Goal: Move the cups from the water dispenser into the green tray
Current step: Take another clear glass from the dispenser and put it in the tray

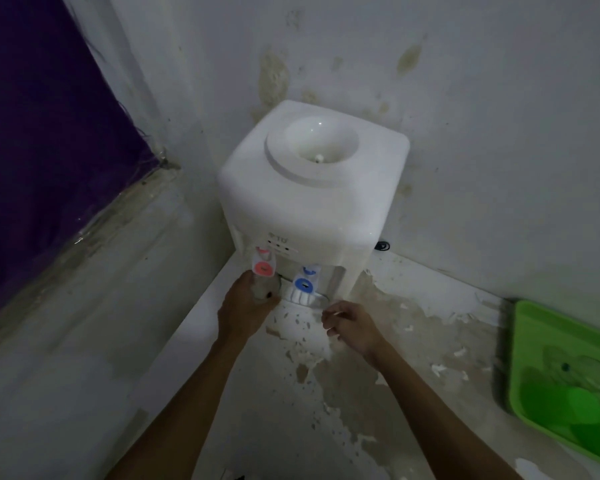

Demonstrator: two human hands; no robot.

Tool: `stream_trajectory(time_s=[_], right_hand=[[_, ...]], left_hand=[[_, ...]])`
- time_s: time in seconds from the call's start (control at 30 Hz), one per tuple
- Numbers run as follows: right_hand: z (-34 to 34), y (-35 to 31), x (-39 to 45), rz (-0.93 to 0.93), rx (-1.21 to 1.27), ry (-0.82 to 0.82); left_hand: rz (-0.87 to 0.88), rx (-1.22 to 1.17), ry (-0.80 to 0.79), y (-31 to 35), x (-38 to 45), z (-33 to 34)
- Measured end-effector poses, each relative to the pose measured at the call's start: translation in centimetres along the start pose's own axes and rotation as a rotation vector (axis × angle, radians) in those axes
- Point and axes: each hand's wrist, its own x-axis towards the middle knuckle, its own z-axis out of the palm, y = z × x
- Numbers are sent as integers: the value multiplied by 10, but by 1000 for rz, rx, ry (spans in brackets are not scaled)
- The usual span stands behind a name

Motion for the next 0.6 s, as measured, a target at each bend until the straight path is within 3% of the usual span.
stream_trajectory(time_s=[0.13, 0.33, 0.6], right_hand=[[-7, 14, -15, 27, 51, -1], [-25, 38, -48, 96, 143, 8], [-83, 60, -101, 240, 715, -96]], left_hand=[[-20, -4, -1, 2, -37, 1], [94, -51, -106, 38, -90, 17], [330, -99, -240, 123, -138, 80]])
